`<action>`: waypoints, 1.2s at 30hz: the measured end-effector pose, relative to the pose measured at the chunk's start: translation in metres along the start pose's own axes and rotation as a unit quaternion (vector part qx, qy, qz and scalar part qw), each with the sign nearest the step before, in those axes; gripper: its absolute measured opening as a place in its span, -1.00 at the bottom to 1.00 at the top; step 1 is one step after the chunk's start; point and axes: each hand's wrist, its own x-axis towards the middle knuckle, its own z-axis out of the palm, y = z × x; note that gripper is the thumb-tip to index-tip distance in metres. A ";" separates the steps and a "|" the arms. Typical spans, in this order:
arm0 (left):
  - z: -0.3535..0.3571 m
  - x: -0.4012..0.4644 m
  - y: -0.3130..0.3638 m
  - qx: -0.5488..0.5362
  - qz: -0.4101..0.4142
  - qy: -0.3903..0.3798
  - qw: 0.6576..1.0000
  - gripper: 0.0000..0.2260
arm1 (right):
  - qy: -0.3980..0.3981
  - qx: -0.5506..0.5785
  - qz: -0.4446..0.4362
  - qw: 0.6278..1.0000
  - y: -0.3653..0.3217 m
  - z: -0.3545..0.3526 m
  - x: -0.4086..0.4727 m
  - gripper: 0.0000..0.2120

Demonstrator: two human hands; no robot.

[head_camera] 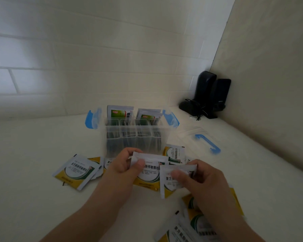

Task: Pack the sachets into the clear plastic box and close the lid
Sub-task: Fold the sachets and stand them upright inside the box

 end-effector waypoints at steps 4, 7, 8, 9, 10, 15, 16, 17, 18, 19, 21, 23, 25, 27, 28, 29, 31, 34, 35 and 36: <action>-0.001 0.000 -0.001 -0.003 -0.011 0.006 1.000 -0.74 | 0.000 0.010 0.054 0.998 -0.001 0.000 0.000 -0.67; 0.002 -0.001 -0.001 -0.002 -0.023 -0.005 1.000 -0.72 | 0.005 0.012 0.056 0.998 -0.001 0.004 -0.001 -0.71; 0.003 -0.002 -0.001 -0.004 -0.029 -0.016 0.999 -0.72 | 0.009 0.015 0.055 0.998 -0.001 0.005 -0.001 -0.74; 0.005 -0.004 0.000 -0.006 -0.033 -0.030 0.999 -0.72 | 0.012 0.013 0.050 0.999 -0.001 0.006 -0.002 -0.78; 0.008 -0.005 0.001 -0.009 -0.031 -0.043 0.999 -0.73 | 0.015 0.006 0.042 0.999 -0.001 0.008 -0.003 -0.81; 0.018 -0.014 0.004 -0.024 0.030 -0.079 0.996 -0.90 | 0.050 -0.048 -0.032 0.997 0.000 0.015 -0.004 -0.88; 0.019 -0.015 0.004 0.006 0.061 -0.094 0.994 -0.92 | 0.057 -0.054 -0.040 0.996 0.001 0.016 -0.004 -0.88; 0.020 -0.015 0.003 0.042 0.088 -0.106 0.990 -0.93 | 0.062 -0.056 -0.046 0.995 0.001 0.017 -0.004 -0.89; 0.019 -0.015 0.002 0.072 0.109 -0.109 0.985 -0.90 | 0.064 -0.056 -0.050 0.995 0.002 0.017 -0.003 -0.92; 0.018 -0.013 0.001 0.090 0.122 -0.102 0.983 -0.87 | 0.062 -0.055 -0.051 0.995 0.002 0.016 -0.003 -0.92; 0.013 -0.009 0.000 0.106 0.125 -0.072 0.984 -0.83 | 0.039 -0.073 -0.059 0.995 0.004 0.014 0.000 -0.67; 0.009 -0.005 -0.001 0.122 0.121 -0.058 0.983 -0.80 | -0.009 -0.115 -0.049 0.992 0.010 0.013 0.002 -0.43; 0.009 -0.004 -0.002 0.121 0.121 -0.068 0.983 -0.76 | -0.056 -0.151 -0.043 0.986 0.015 0.016 0.002 -0.42; 0.011 -0.006 -0.005 0.130 0.142 -0.056 0.980 -0.68 | -0.072 -0.187 -0.060 0.978 0.020 0.018 0.000 -0.48; 0.012 -0.007 -0.007 0.144 0.157 -0.045 0.976 -0.64 | -0.075 -0.201 -0.072 0.974 0.022 0.019 -0.001 -0.52; 0.013 -0.008 -0.008 0.158 0.171 -0.037 0.972 -0.62 | -0.077 -0.210 -0.084 0.971 0.023 0.020 -0.002 -0.56; 0.014 -0.009 -0.009 0.188 0.195 -0.035 0.962 -0.65 | -0.079 -0.222 -0.107 0.966 0.024 0.022 -0.003 -0.66; 0.014 -0.011 -0.006 0.231 0.218 -0.041 0.947 -0.74 | -0.083 -0.239 -0.110 0.961 0.025 0.023 -0.002 -0.73; 0.014 -0.011 -0.006 0.237 0.222 -0.039 0.945 -0.77 | -0.082 -0.247 -0.108 0.960 0.024 0.022 -0.002 -0.75; 0.014 -0.011 -0.005 0.238 0.222 -0.034 0.945 -0.80 | -0.077 -0.249 -0.114 0.959 0.023 0.021 -0.003 -0.75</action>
